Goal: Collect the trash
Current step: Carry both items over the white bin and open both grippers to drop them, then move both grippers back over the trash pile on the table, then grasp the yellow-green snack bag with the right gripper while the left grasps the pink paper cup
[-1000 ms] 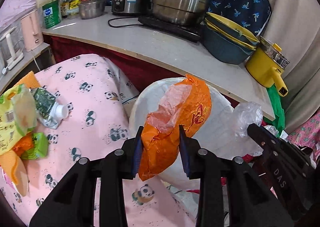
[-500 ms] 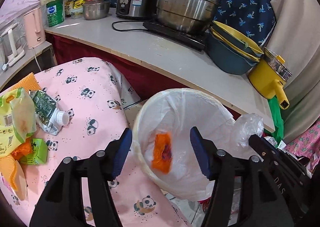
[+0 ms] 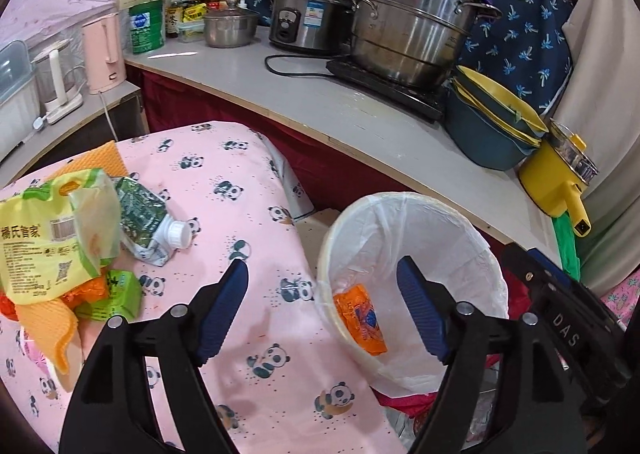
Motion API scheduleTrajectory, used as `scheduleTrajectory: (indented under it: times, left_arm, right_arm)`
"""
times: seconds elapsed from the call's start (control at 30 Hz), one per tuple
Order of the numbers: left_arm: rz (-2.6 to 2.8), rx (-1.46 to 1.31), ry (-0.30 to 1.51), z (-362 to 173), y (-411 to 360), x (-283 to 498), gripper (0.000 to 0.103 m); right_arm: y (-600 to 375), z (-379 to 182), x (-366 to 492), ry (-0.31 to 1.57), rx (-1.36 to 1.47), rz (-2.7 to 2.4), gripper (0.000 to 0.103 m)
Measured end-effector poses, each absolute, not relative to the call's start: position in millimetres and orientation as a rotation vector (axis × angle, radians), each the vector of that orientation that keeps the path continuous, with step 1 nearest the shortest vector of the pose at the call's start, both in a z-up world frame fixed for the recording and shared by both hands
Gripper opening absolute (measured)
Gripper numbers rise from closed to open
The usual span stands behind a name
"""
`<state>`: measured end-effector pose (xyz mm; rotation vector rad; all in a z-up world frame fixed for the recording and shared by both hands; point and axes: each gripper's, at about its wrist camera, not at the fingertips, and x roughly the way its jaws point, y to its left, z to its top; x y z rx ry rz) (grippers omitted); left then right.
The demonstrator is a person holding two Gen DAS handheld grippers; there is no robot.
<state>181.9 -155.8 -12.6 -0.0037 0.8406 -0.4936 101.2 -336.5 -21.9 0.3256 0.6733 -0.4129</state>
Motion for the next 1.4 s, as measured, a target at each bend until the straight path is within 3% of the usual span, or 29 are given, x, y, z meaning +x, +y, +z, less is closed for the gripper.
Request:
scheduleTrajectory:
  times: [0.07,0.6,0.83,1.4]
  left_arm:
    - [-0.477,-0.015,0.837,-10,-146,183,0.073]
    - [-0.292,-0.127,0.818,1,-35,182,0.074]
    - [-0.173,-0.136,0.809,-2,29,172,0.085]
    - [-0.115,-0.068,0.886,-50,119,163,0.095]
  right_arm:
    - [-332,-18,103,0.660,0.314,-0.407,0.048]
    - [-252,7,119,0.655,0.263,-0.238,0.048]
    - [-192,6,134,0.683,0.225,-0.120,0.048]
    - [-87,-22,208,0.791,0.221,0.090,0.047]
